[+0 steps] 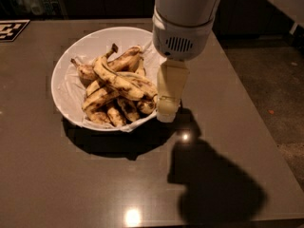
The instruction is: Pick banana from white bowl
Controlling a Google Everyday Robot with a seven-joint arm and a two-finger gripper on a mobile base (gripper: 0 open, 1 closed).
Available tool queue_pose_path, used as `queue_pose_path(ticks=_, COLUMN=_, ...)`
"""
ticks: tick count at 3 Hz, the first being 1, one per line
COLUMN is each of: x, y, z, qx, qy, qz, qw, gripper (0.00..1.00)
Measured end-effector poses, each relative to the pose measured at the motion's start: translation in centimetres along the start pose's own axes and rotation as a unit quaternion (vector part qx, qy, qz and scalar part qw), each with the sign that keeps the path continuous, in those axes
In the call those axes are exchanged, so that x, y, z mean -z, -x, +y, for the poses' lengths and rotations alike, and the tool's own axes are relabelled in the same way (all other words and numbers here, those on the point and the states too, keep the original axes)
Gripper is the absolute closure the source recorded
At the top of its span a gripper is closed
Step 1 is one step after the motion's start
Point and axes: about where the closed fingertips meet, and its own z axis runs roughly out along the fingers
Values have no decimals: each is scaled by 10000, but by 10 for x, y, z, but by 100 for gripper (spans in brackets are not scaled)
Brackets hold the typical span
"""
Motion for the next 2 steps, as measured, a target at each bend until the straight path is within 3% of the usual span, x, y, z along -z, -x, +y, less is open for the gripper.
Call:
queue_pose_path(ticks=1, x=3, y=14, z=13, qx=143, qy=-230, qz=187, qw=9995, gripper=0)
queue_pose_path(ticks=2, x=5, y=23, z=18, qx=393, qy=-222, qz=204, qw=9988, gripper=0)
